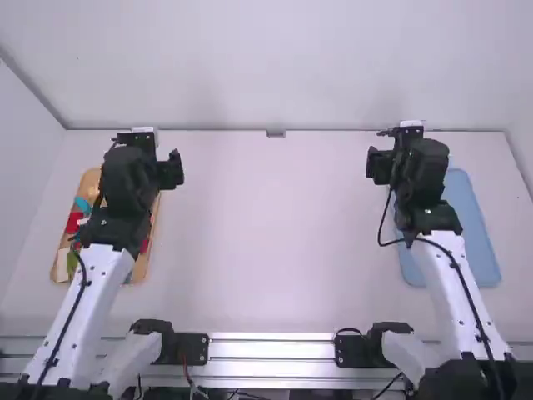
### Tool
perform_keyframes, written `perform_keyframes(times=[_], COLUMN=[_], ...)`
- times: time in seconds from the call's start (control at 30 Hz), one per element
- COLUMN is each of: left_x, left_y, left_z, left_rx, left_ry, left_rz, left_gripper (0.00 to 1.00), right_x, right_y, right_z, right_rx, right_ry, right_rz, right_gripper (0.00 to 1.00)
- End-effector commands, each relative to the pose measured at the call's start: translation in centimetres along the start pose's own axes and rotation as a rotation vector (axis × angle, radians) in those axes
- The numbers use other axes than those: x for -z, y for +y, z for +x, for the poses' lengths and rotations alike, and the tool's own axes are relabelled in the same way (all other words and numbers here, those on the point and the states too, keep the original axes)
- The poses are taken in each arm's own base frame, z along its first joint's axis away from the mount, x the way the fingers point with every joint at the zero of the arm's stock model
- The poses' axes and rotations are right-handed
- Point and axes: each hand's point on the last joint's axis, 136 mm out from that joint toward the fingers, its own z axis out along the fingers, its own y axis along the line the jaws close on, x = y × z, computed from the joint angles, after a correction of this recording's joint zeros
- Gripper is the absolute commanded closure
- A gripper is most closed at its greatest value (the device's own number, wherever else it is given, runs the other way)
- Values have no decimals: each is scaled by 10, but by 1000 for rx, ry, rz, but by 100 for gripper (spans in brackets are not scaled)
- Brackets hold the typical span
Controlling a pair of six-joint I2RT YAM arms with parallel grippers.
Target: Assemble lego blocks to make yellow taxi
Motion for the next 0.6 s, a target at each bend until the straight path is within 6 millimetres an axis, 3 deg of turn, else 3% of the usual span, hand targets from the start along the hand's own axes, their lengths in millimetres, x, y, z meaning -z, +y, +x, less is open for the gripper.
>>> perform_keyframes(times=[0.0, 0.03, 0.23, 0.47, 0.57], left_x=[-3, -7, -23, -60, -75], left_y=[6, 20, 52, 87, 106], left_z=[-17, -20, -17, -1, 17], left_rx=[81, 138, 253, 390, 455], left_ry=[-21, -21, 48, 324, 478], left_rz=[-52, -123, -231, -213, -282], left_gripper=[13, 11, 5, 1, 1], right_x=[-6, -12, -29, -41, -43], right_y=[2, 1, 1, 2, 3], right_z=[-20, -22, -28, -31, -32], right_rx=[16, 18, 27, 34, 34], right_ry=[-21, -14, 6, 18, 19], right_rz=[0, 0, 0, -3, -9], right_gripper=[13, 11, 6, 2, 2])
